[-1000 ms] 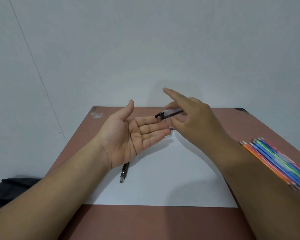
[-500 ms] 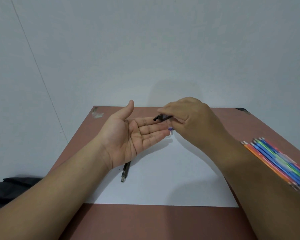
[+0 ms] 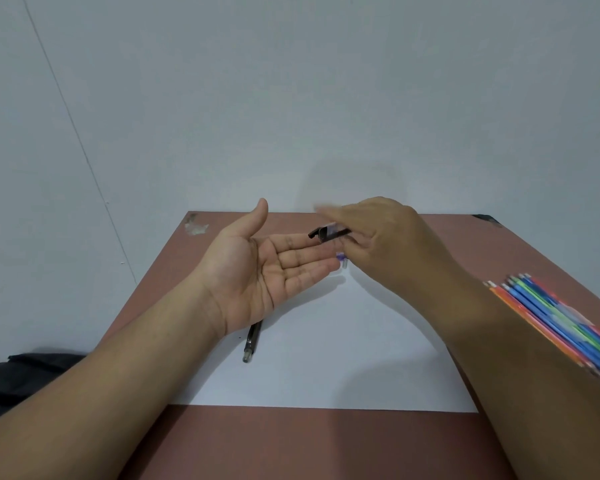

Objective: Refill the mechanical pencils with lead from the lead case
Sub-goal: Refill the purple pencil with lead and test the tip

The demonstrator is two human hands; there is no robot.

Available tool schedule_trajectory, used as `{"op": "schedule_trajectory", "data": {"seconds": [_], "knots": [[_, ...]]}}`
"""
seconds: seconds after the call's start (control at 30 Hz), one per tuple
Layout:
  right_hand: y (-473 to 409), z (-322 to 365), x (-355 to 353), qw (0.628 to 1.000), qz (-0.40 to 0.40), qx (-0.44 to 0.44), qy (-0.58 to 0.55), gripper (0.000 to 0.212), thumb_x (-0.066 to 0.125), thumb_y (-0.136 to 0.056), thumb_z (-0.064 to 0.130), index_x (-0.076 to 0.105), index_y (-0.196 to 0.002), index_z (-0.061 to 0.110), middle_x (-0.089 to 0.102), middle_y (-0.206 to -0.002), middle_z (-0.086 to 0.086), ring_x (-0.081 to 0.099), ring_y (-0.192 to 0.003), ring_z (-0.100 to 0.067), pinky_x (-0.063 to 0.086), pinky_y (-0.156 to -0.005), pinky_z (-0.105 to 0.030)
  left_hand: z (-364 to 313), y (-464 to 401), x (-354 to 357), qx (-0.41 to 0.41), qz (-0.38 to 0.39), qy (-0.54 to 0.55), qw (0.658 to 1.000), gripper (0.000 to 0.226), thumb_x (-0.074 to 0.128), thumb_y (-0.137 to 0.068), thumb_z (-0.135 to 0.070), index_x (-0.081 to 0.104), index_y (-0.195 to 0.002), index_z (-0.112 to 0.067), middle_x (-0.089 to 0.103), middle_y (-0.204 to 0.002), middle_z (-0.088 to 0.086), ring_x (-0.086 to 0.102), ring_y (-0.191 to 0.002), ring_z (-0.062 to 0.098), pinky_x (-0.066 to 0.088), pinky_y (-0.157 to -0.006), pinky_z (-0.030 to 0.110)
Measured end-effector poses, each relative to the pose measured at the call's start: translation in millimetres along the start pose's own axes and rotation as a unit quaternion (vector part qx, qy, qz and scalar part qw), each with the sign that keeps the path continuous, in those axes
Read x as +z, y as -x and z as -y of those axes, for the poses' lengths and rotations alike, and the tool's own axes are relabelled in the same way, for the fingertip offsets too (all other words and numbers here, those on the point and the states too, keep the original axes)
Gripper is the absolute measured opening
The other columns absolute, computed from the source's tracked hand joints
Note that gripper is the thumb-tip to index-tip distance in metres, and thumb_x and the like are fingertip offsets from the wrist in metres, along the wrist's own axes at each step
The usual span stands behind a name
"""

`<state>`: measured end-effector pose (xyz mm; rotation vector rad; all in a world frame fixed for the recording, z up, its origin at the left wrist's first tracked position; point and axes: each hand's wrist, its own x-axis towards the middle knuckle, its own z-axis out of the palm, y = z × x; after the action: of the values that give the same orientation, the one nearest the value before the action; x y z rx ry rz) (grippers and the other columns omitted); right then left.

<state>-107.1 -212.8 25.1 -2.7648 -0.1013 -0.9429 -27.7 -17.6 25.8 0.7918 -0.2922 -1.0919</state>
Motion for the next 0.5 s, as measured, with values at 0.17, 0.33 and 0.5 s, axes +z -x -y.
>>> {"op": "schedule_trajectory", "data": {"seconds": [0.17,0.33,0.5], "knots": [[2.6,-0.5,-2.1,1.000,-0.014,-0.009,0.014,0.051,0.066,-0.086,0.006,0.068,-0.125,0.039,0.072,-0.092,0.007,0.060,-0.090,-0.019,0.057,-0.074,-0.042,-0.1,0.7,-0.1,-0.001,0.005,0.001,1.000,0.083,0.042,-0.098,-0.059,0.049,-0.133,0.016,0.057,-0.131,0.036,0.058,-0.123,0.048,0.043,-0.108,0.048],[0.4,3.3,-3.0,0.999,0.019,0.042,-0.017,0.079,0.063,-0.087,0.012,0.037,-0.142,0.063,0.071,-0.101,0.013,0.060,-0.093,-0.015,0.055,-0.078,-0.034,-0.6,0.0,-0.8,-0.001,0.001,0.003,1.000,0.084,0.043,-0.097,-0.059,0.047,-0.134,0.016,0.056,-0.131,0.038,0.057,-0.123,0.050,0.043,-0.108,0.049],[0.7,5.2,-6.0,0.998,0.025,0.050,-0.019,0.087,0.062,-0.089,0.014,0.023,-0.147,0.066,0.069,-0.105,0.012,0.059,-0.090,-0.011,0.055,-0.075,-0.032,-0.4,-0.2,-1.1,-0.002,0.004,-0.002,1.000,0.085,0.043,-0.097,-0.060,0.049,-0.132,0.017,0.056,-0.131,0.038,0.057,-0.123,0.050,0.042,-0.108,0.048]]}}
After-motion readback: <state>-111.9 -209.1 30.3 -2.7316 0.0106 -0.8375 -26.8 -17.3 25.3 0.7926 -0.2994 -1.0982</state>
